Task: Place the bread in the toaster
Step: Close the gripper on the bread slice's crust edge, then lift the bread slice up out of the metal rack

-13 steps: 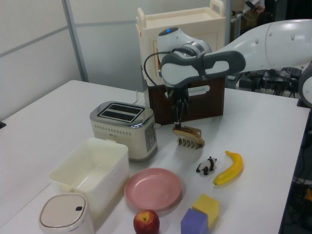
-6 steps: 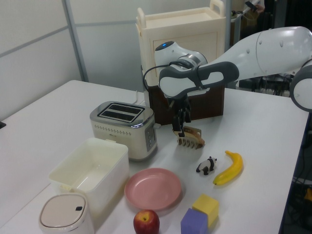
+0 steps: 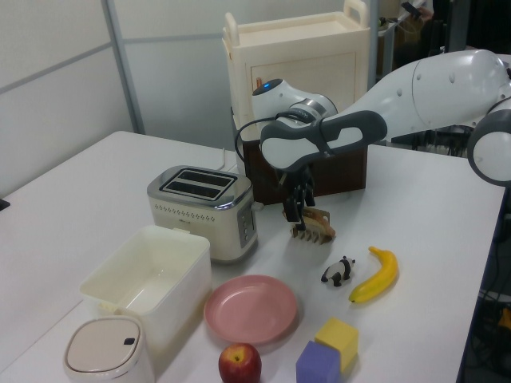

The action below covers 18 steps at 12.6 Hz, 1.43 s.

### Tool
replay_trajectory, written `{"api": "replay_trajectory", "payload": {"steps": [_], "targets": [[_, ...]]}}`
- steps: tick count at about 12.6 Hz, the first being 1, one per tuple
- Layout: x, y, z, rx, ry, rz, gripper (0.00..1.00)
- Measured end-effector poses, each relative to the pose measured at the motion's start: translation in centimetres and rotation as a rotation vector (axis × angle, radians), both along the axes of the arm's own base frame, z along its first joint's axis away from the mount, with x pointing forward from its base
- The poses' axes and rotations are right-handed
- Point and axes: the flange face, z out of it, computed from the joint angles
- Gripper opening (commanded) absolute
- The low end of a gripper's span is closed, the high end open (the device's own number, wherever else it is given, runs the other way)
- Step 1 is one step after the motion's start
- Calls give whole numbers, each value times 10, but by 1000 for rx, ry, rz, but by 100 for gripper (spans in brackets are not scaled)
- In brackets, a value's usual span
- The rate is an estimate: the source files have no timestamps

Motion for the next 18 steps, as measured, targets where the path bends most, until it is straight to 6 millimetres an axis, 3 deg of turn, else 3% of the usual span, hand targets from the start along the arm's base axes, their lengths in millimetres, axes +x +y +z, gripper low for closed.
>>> {"api": "replay_trajectory", "payload": {"steps": [3,5,6,7,8,18], "targets": [[0,-1,-1,-1,1,0,97],[0,-4,0,-4,-1,1,67],[0,-6,1,-9,-4,2,45],[1,-9,2,-14,-16,4,13],[3,-10,3,-16,-27,3,0],[4,-14,9,-20,-51,0,0]]}}
